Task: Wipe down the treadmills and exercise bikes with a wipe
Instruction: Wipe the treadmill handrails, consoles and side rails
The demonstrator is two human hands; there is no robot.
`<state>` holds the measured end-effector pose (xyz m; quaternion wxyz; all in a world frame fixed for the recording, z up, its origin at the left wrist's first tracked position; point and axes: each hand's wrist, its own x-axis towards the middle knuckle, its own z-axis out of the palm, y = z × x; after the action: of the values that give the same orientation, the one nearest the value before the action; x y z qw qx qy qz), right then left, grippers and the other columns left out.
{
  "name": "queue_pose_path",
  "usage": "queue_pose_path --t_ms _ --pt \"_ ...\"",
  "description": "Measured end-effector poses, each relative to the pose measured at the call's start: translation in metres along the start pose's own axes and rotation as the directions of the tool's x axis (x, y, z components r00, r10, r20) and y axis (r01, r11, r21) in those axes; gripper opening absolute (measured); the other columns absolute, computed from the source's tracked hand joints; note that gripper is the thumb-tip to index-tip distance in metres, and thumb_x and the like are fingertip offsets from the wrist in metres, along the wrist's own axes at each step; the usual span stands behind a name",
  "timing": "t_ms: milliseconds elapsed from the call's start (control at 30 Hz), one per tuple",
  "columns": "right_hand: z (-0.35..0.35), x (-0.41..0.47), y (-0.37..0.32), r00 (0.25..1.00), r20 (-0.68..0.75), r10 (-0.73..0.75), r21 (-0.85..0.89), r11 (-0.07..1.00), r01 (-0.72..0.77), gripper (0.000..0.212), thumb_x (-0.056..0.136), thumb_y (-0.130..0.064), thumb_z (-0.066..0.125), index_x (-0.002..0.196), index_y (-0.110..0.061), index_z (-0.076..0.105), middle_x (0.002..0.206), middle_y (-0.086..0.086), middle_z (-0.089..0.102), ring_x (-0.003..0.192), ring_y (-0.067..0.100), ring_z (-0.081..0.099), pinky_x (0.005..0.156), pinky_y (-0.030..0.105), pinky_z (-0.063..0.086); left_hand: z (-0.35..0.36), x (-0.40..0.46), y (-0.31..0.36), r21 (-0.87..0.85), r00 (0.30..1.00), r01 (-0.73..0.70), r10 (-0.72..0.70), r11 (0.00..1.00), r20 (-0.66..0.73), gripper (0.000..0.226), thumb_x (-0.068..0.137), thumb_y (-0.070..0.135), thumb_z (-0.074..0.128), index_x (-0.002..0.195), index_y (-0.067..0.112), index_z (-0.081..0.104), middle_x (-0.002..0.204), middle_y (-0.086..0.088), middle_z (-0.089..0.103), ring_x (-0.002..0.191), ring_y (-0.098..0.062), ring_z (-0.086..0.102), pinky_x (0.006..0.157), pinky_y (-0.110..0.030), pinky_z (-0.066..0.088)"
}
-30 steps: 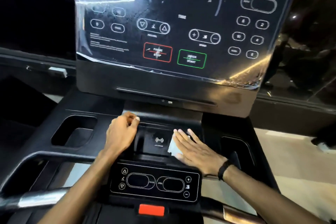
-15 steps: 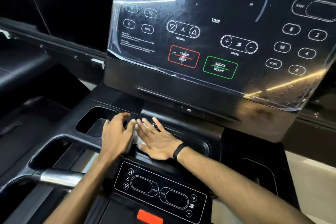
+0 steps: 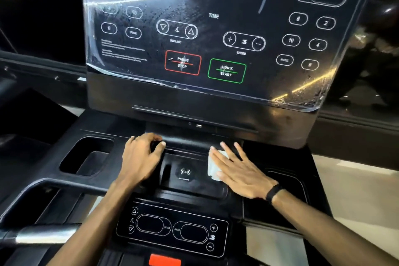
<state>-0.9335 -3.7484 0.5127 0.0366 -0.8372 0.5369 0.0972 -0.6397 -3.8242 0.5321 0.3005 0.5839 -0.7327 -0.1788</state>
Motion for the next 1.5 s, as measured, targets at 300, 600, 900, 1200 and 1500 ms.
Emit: queue_pose_path --t_ms 300,600,900,1200,1500 --pt "-0.003 -0.018 -0.003 0.949 -0.309 0.062 -0.007 0.998 -0.067 0.059 0.104 -0.028 0.04 0.157 -0.008 0.025 0.166 0.006 0.02 0.154 0.019 0.015 0.124 0.041 0.015 -0.004 -0.002 -0.022 -0.102 0.997 0.078 -0.078 0.992 0.012 0.022 0.087 0.035 0.068 0.104 0.021 0.072 0.102 0.004 0.073 0.1 -0.023 0.065 0.094 -0.045 0.048" --pt "-0.003 -0.009 0.021 0.996 -0.044 -0.071 -0.017 0.997 0.071 0.07 0.104 -0.058 0.01 0.159 -0.018 -0.008 0.166 -0.001 -0.016 0.152 0.01 -0.016 0.123 0.03 -0.009 0.009 -0.009 -0.051 -0.064 0.997 -0.068 0.067 0.996 -0.031 0.034 0.077 0.045 0.051 0.092 0.023 0.073 0.095 0.009 0.069 0.089 -0.021 0.06 0.083 -0.045 0.047" --pt "-0.031 0.1 -0.025 0.984 -0.095 -0.154 -0.005 0.988 0.154 0.081 0.098 -0.071 0.018 0.159 -0.024 -0.006 0.165 -0.012 -0.015 0.152 0.004 -0.007 0.121 0.024 0.008 0.017 -0.004 -0.049 -0.149 0.992 0.009 -0.028 0.989 -0.124 0.04 0.093 0.051 0.039 0.09 0.024 0.069 0.088 0.013 0.064 0.084 -0.01 0.053 0.082 -0.035 0.035" --pt "-0.044 0.185 -0.087 0.939 -0.101 -0.33 -0.087 0.943 0.322 0.074 0.104 -0.055 0.028 0.16 -0.011 0.009 0.167 0.002 -0.005 0.152 0.007 -0.015 0.123 0.027 -0.01 0.015 -0.004 -0.051 -0.18 0.986 -0.007 -0.023 0.984 -0.167 0.05 0.102 0.049 0.026 0.075 0.019 0.056 0.07 0.01 0.053 0.071 -0.011 0.045 0.07 -0.039 0.036" --pt "-0.018 0.066 -0.016 0.984 -0.025 -0.175 -0.001 0.984 0.176 0.069 0.105 -0.057 0.017 0.158 -0.022 -0.009 0.165 -0.007 -0.017 0.148 0.003 -0.024 0.122 0.029 -0.014 0.016 -0.002 -0.052 -0.133 0.989 -0.067 0.048 0.989 -0.14 0.034 0.095 0.049 0.038 0.072 0.028 0.052 0.071 0.01 0.054 0.071 -0.014 0.045 0.072 -0.035 0.031"
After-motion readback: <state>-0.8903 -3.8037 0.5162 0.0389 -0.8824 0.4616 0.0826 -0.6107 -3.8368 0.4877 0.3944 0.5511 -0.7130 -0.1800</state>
